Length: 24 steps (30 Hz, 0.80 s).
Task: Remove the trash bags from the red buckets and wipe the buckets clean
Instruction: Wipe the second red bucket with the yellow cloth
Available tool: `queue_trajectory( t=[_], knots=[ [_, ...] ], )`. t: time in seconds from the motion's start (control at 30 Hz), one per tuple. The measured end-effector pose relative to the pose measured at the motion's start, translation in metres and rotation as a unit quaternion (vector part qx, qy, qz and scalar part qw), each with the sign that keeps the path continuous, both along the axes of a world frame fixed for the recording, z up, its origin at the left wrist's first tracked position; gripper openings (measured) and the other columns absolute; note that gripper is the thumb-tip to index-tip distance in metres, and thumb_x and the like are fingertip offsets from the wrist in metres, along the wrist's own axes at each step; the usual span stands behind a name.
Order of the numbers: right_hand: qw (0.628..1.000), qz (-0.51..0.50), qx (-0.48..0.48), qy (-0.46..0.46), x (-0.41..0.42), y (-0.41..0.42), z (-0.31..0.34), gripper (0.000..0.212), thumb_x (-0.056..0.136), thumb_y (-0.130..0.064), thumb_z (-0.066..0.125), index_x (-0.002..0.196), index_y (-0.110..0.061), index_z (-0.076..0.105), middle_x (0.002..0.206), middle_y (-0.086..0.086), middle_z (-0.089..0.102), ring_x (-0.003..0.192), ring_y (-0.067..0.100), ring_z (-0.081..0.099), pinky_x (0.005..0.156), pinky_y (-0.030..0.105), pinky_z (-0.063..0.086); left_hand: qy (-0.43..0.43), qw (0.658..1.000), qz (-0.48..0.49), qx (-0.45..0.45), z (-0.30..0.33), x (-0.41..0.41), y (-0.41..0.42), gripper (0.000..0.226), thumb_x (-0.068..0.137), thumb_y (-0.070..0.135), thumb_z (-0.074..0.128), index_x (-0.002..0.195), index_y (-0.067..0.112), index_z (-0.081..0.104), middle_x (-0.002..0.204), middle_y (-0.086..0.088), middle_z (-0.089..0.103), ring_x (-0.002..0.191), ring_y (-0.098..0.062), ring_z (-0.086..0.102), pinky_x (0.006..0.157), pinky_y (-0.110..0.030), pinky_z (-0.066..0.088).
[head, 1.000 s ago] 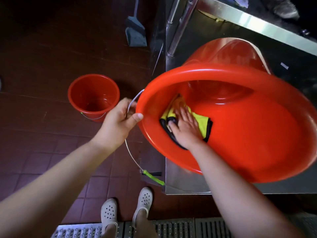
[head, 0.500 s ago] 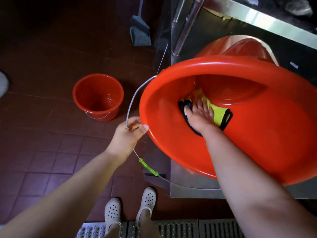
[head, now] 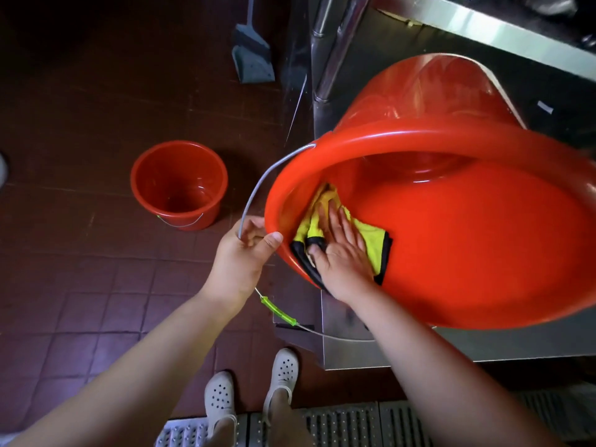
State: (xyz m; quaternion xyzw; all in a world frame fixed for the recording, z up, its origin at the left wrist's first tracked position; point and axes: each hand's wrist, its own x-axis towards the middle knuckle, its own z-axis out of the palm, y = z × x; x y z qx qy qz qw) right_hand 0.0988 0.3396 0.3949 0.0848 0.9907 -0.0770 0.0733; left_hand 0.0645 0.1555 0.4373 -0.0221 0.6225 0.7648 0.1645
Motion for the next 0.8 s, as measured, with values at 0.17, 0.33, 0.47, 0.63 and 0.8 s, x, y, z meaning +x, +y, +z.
queue_trajectory(
  t=[0.17,0.33,0.47,0.63,0.8],
  knots=[
    [0.996,-0.073,0.027,-0.044,-0.053,0.048,-0.001,0.070,0.096,-0.053,0.026,0.152,-0.016,0.005,0.160,0.001,0.005,0.146,0.017,0.002,0.116,0.034,0.002,0.078,0.994,-0.067,-0.033,0.026,-0.027,-0.012,0.020,0.082,0.000,0.066,0.078,0.018,0.057,0.071,0.008,0.066,0.072,-0.006,0.061,0.075,-0.020,0.050],
    [0.986,-0.119,0.073,-0.088,-0.088,0.090,0.011,0.071,0.094,-0.058,0.017,0.152,-0.021,-0.001,0.160,0.000,0.000,0.147,0.016,0.000,0.118,0.036,0.005,0.138,0.987,-0.086,-0.016,0.048,-0.059,-0.020,0.021,0.073,-0.001,0.072,0.080,0.017,0.063,0.071,0.009,0.070,0.069,-0.003,0.066,0.067,-0.015,0.052],
    [0.981,-0.124,0.109,-0.104,-0.096,0.090,0.007,0.069,0.094,-0.059,0.012,0.152,-0.022,0.005,0.160,-0.006,-0.001,0.146,0.014,-0.005,0.117,0.038,0.001,0.081,0.996,-0.018,0.043,0.030,-0.054,-0.024,0.027,0.073,0.003,0.071,0.081,0.029,0.073,0.082,0.008,0.074,0.081,-0.006,0.070,0.070,-0.015,0.052],
    [0.978,-0.128,0.110,-0.121,-0.098,0.084,0.006,0.066,0.095,-0.058,0.011,0.152,-0.025,0.005,0.160,-0.008,-0.006,0.146,0.015,-0.009,0.116,0.041,-0.003,-0.064,0.993,0.037,0.089,-0.015,-0.012,-0.020,0.030,0.071,0.010,0.069,0.100,0.014,0.067,0.099,-0.004,0.074,0.102,-0.023,0.066,0.088,-0.036,0.054],
    [0.989,-0.139,0.024,-0.051,-0.067,0.025,0.008,0.064,0.097,-0.051,0.022,0.151,-0.018,0.013,0.160,0.000,0.003,0.147,0.019,-0.003,0.116,0.042,0.000,-0.056,0.995,0.050,0.073,-0.019,-0.006,-0.009,0.014,0.075,0.011,0.067,0.089,0.012,0.063,0.085,0.002,0.073,0.088,-0.017,0.069,0.074,-0.026,0.056]
  ],
)
